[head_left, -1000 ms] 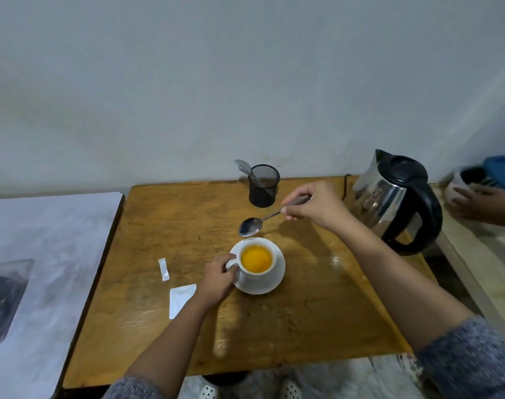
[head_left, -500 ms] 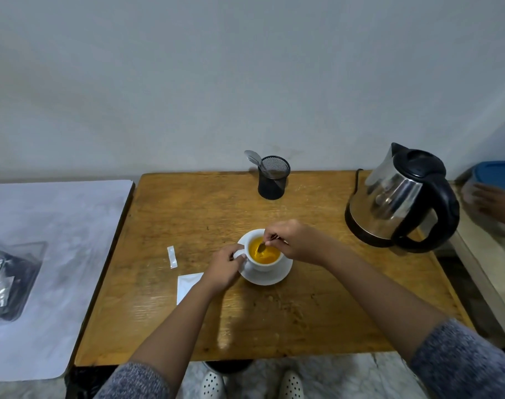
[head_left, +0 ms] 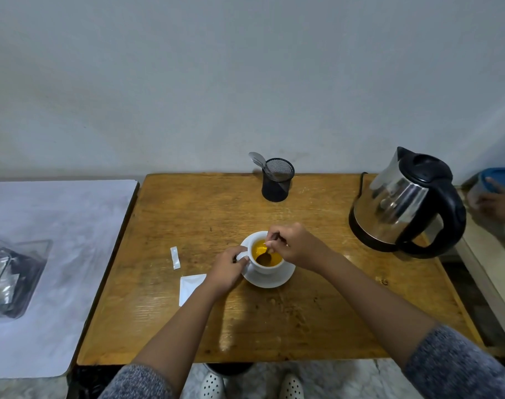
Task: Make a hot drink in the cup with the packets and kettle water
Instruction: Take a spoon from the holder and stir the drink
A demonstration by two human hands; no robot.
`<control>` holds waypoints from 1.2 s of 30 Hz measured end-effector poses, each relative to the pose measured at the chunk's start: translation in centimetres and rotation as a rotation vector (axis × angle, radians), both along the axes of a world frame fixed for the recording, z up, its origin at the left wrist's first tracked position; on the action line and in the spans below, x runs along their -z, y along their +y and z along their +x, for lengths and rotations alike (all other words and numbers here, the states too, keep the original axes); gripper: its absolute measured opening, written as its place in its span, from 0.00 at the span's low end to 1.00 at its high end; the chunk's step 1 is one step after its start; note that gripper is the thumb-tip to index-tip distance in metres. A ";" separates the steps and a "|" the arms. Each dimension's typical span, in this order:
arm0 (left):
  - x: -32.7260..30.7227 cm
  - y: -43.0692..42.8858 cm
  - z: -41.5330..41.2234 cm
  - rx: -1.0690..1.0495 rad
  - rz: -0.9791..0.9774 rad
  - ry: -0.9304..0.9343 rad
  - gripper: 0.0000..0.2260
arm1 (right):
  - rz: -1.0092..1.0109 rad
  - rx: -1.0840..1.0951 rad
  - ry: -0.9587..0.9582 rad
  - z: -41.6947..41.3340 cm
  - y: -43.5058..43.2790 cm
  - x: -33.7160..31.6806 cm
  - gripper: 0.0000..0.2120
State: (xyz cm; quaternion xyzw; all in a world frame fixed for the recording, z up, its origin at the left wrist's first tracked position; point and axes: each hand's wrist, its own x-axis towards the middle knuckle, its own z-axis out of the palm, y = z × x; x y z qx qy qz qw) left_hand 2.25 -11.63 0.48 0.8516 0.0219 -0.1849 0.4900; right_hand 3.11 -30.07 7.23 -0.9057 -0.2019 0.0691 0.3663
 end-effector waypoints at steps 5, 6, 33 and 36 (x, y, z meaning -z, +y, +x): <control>0.0 -0.1 0.1 0.000 0.001 -0.007 0.13 | 0.015 0.080 -0.116 0.2 1.1 1.1 0.06; 0.0 -0.1 0.1 0.002 0.000 -0.005 0.13 | -0.001 0.090 -0.147 0.3 1.2 1.2 0.06; 0.3 0.1 -0.1 -0.001 -0.058 -0.003 0.12 | -0.089 0.151 -0.164 0.2 0.1 0.9 0.06; 0.6 0.3 -0.1 0.002 -0.066 -0.005 0.12 | -0.123 0.146 -0.135 -0.4 -0.1 0.9 0.06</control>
